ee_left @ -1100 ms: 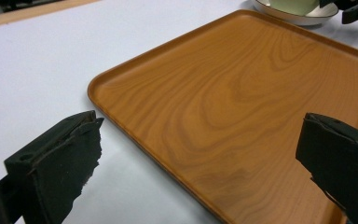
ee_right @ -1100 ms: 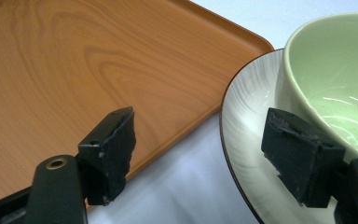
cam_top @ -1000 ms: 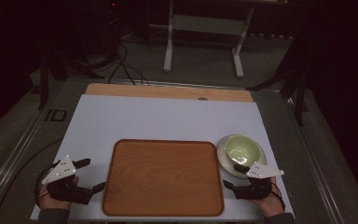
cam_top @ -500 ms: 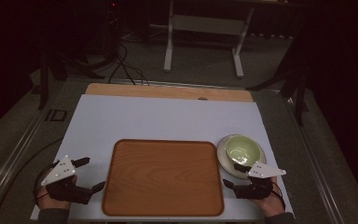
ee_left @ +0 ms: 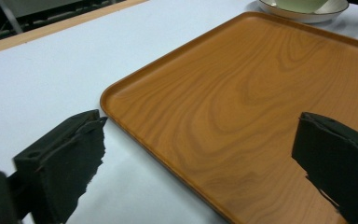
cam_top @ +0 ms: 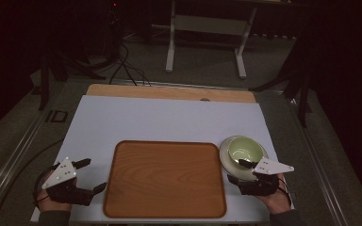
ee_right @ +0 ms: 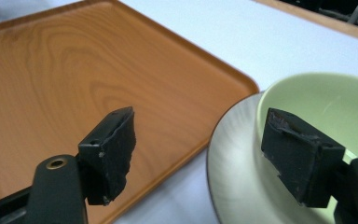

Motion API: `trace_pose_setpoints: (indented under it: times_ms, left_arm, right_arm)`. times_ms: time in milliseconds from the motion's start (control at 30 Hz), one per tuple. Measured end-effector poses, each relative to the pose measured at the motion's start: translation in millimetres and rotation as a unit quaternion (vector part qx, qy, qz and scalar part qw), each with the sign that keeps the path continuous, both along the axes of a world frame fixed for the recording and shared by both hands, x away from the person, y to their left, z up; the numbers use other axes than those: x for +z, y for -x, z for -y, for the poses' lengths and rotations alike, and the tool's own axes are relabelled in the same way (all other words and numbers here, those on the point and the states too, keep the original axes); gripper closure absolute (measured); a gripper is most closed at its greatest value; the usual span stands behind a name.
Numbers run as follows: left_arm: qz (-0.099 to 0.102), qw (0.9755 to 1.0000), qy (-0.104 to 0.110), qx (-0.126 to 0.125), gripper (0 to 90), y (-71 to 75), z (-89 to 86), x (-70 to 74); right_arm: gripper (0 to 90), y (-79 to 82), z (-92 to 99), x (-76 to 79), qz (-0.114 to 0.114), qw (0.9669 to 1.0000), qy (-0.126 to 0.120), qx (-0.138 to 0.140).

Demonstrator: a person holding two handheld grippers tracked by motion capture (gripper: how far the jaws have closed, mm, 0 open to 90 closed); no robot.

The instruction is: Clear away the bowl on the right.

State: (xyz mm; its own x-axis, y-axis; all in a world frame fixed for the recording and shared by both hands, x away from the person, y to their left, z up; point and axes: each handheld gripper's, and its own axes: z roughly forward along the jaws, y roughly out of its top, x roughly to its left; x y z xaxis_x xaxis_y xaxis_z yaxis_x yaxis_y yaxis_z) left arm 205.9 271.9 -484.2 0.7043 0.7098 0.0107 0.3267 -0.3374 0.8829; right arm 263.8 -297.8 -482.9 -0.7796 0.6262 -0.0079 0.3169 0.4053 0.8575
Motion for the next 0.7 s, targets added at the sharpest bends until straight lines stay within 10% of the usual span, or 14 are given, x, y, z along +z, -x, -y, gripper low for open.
trace_pose_setpoints:
  times_ms: [700]
  left_arm:
    - [0.004, 1.0000, 0.003, 0.004, 5.1, 0.3, -1.1, 0.1]
  right_arm:
    - [21.3, -29.0, 8.8, 22.3, 0.027, 0.9993, 0.012, -0.023]
